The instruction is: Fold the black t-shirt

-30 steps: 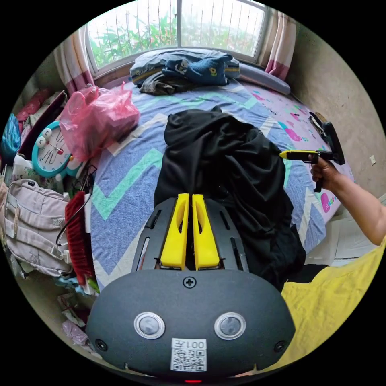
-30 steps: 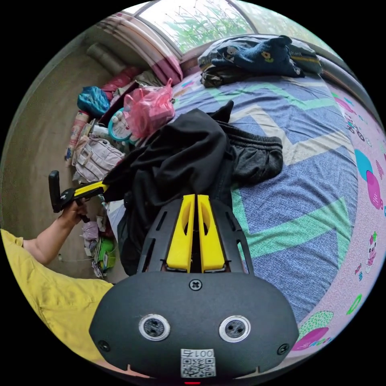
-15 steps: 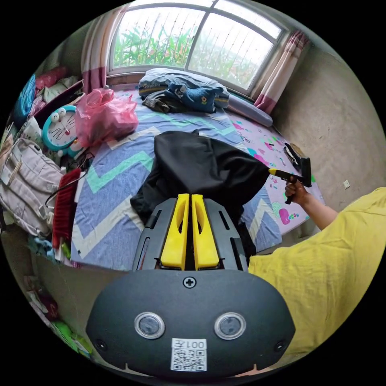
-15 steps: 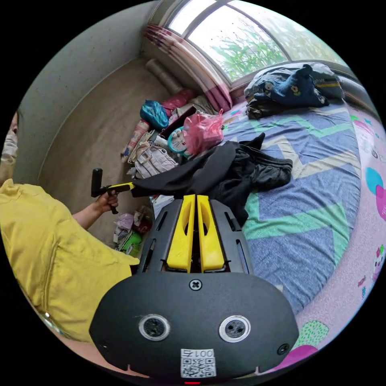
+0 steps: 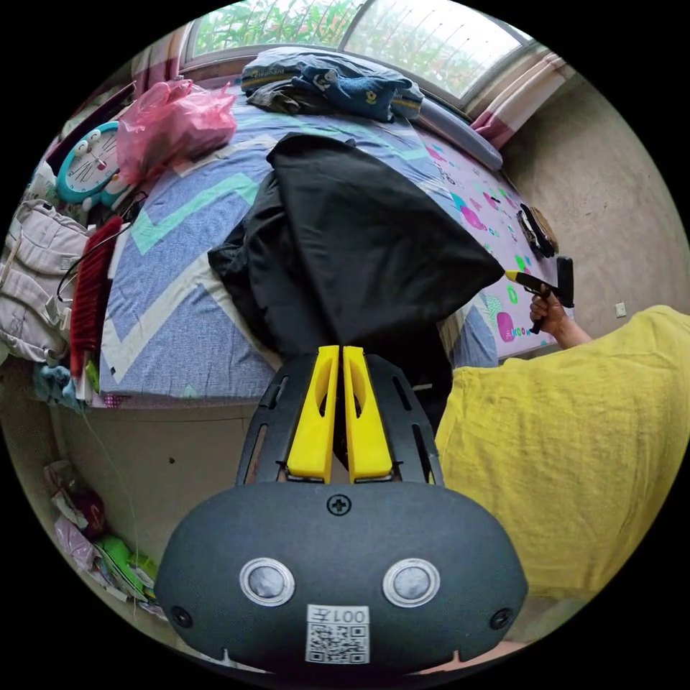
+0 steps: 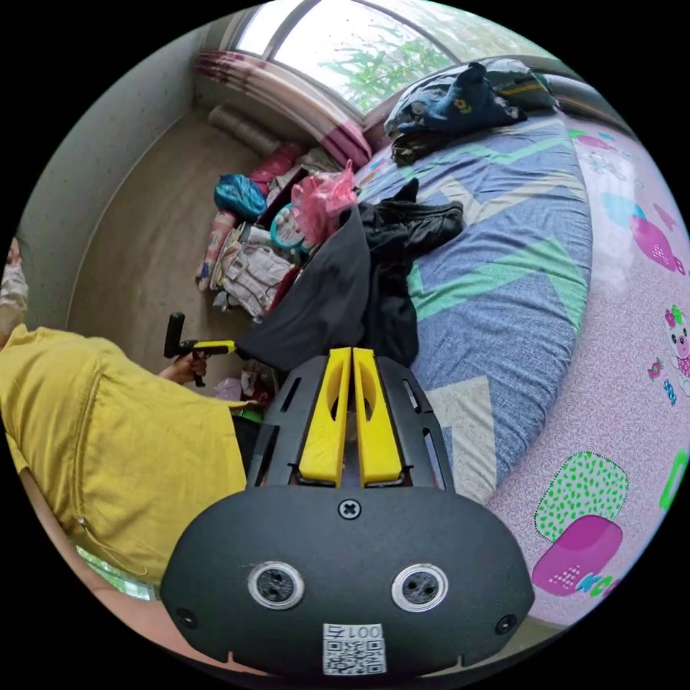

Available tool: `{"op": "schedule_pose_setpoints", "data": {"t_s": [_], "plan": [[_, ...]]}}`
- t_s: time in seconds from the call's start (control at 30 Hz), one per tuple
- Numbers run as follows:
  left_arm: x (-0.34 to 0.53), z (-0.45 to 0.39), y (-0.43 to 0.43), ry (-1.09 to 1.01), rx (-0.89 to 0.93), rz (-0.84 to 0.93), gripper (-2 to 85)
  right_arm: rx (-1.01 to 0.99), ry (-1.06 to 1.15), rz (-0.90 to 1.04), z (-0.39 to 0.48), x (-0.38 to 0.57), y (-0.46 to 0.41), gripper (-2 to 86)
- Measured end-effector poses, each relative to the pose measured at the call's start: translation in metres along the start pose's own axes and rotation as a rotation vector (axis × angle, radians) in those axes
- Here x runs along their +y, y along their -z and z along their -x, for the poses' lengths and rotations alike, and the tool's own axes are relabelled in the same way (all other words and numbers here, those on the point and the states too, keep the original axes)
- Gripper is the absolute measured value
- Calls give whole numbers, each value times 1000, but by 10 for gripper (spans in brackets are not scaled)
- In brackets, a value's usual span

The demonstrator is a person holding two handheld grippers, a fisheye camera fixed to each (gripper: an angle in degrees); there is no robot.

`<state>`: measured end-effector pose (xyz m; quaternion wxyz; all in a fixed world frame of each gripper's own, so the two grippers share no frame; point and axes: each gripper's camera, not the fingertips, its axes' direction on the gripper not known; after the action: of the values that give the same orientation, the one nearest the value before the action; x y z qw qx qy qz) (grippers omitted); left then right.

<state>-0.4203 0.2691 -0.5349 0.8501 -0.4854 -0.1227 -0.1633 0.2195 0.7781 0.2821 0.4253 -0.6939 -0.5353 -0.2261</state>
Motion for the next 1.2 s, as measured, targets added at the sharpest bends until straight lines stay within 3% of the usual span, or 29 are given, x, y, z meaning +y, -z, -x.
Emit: {"op": "schedule_pose_setpoints", "data": {"t_s": [0.1, 0.23, 0.3, 0.37, 0.47, 0.6, 0.77, 0.93, 1.13, 1.2], "plan": [[-7, 2, 12, -2, 14, -24, -16, -25, -15, -84, -5, -16, 0, 6], [-15, 2, 43, -22, 17, -85, -16, 30, 13, -49, -6, -32, -20, 15], [-14, 9, 74, 10, 54, -219, -15, 42, 38, 0, -3, -36, -36, 23], [-7, 33, 128, 129, 111, -466, -14, 59, 52, 42, 0, -35, -49, 31], [5, 72, 180, 285, 154, -657, -14, 100, 62, 95, 4, -31, -69, 48], [-5, 83, 189, 300, 153, -561, -14, 167, 42, 96, 6, -26, -82, 66], [-48, 32, 138, 124, 97, -314, -15, 224, 24, 54, 4, -29, -79, 79], [-91, -26, 101, -77, 90, -188, -15, 244, 57, 49, 5, -45, -91, 89], [-130, -101, 87, -316, 40, -135, -15, 175, 160, 69, 22, -43, -112, 22], [-138, -121, 86, -372, 27, -133, -15, 50, 246, 55, 45, -32, -112, 11]]}}
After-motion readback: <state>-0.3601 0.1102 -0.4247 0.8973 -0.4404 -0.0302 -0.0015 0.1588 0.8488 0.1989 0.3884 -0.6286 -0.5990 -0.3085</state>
